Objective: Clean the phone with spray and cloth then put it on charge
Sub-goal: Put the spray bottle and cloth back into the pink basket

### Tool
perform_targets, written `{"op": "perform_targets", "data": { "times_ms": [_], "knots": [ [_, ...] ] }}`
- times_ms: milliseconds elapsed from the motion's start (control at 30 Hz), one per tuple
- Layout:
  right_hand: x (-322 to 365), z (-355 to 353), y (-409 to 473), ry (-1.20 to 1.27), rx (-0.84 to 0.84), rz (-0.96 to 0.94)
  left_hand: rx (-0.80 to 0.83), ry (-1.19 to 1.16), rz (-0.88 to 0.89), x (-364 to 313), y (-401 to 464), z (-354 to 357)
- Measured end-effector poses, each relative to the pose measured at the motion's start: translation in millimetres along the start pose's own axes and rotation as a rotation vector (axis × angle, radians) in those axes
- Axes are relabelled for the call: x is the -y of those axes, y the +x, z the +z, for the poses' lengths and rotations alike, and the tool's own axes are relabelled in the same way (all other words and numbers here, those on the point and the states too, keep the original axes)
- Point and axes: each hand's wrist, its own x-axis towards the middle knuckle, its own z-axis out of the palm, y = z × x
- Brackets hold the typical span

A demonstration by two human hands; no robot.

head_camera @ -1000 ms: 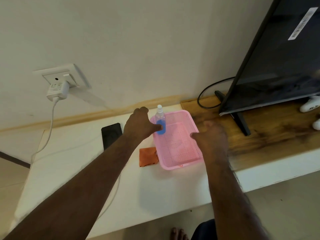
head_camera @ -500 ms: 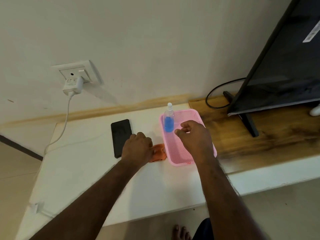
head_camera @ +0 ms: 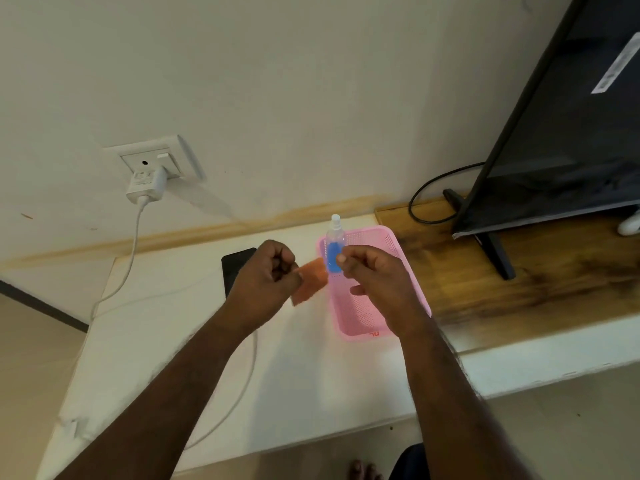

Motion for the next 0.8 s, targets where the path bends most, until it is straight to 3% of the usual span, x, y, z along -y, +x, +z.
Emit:
{"op": "perform_targets", "data": {
  "times_ms": [200,333,467,533,600,700,800],
  "knots": [
    [-1.6,-6.4,0.2,0.424,0.175,0.095,0.01,-0.084,0.056,-26.7,18.1,23.6],
    [-7.8,-16.2,5.5,0.431,-0.018,0.121,0.009,-0.007,-0.004,-19.2,27.1,38.0],
    [-18.4,-28.8,14.1,0.392,-0.292,0.224,0.027,0.542,0.113,1.9,12.3,39.4],
    [-25.8,-31.9,19.0,0.284,-0.429,0.26,0.146,0.788,0.227,14.4,-5.8,41.1],
    [-32.3,-30.1,25.5,0.045,-0.466,0.293,0.276,0.925,0.232,25.8,-20.0,43.7],
    [-34.4,-20.4,39.8,-0.338,-0.448,0.3,0.347,0.975,0.152,38.1,-27.4,47.4],
    [-29.3,-6.8,56.3,-0.526,-0.404,0.335,0.357,0.978,0.145,42.9,-26.3,49.2]
  ]
}}
